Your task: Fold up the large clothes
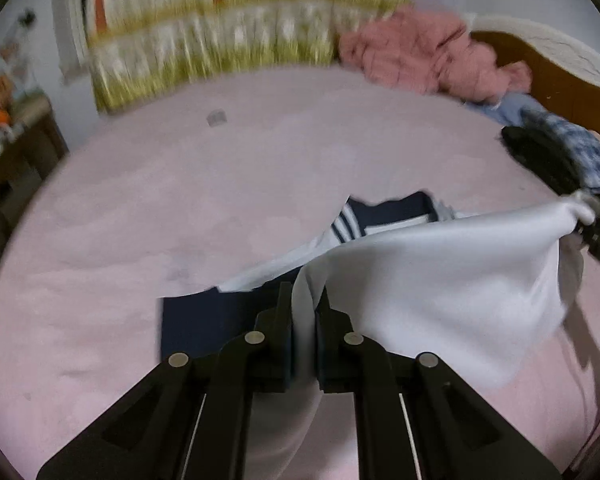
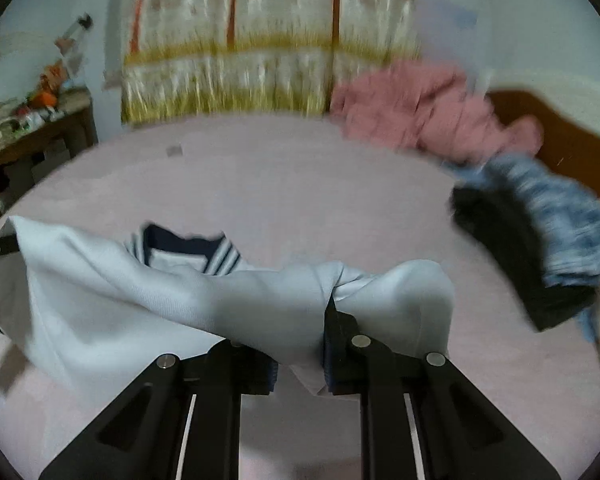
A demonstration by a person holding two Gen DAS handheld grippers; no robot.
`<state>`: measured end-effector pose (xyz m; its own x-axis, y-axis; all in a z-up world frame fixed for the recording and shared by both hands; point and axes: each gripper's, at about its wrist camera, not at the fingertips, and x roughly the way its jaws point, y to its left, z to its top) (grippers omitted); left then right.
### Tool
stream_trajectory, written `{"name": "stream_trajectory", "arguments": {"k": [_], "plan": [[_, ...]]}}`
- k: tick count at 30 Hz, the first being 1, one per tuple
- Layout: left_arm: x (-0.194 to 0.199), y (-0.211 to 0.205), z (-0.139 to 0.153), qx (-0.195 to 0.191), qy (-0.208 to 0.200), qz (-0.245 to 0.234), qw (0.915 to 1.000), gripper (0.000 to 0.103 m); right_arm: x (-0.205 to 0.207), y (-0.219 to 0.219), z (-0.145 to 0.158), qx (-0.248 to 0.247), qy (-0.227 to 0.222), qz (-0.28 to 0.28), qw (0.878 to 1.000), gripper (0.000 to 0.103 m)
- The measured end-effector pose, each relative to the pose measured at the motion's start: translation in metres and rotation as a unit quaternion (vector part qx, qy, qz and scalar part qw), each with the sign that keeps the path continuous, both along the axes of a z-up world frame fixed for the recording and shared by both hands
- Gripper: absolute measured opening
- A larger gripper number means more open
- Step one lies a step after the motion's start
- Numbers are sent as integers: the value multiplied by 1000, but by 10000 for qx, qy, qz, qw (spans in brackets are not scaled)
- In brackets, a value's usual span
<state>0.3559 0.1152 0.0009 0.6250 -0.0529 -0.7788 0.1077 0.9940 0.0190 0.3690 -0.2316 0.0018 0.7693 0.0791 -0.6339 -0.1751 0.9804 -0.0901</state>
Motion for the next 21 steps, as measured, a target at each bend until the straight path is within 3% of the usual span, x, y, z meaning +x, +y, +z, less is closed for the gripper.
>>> {"name": "stream_trajectory", "arguments": {"k": [3, 5, 8, 10, 12, 14, 15, 18, 21], "plan": [[41, 2, -37, 81, 620, -38, 9980, 9, 56, 6, -42, -155, 635, -8, 9979, 18], [54, 4, -56, 39, 823, -35, 9966, 12, 72, 10, -60, -253, 735, 1, 9970, 18], [45, 1, -61, 75, 408, -214, 9989, 20, 75, 18, -72, -494, 553, -45, 9972, 19], [30, -4, -55, 279, -18, -317, 9991, 37, 68, 17, -73, -591, 444, 48, 9972, 23], [14, -4, -44, 386, -350, -292, 9982, 73, 61, 8, -68, -452, 415, 138, 9980, 30], [-14, 1, -28, 292, -810, -190, 9961, 93, 49, -10, -58, -105, 346, 146, 9992, 45], [-30, 4, -19, 233, -1050, -134, 9941, 96, 42, -20, -52, 42, 251, 96, 9996, 52], [-71, 21, 0, 192, -1530, 144, 9879, 103, 21, -51, -40, 216, -60, -274, 9994, 56], [-89, 42, 1, 179, -1423, 361, 9890, 103, 12, -78, -39, 237, -181, -750, 9967, 63]]}}
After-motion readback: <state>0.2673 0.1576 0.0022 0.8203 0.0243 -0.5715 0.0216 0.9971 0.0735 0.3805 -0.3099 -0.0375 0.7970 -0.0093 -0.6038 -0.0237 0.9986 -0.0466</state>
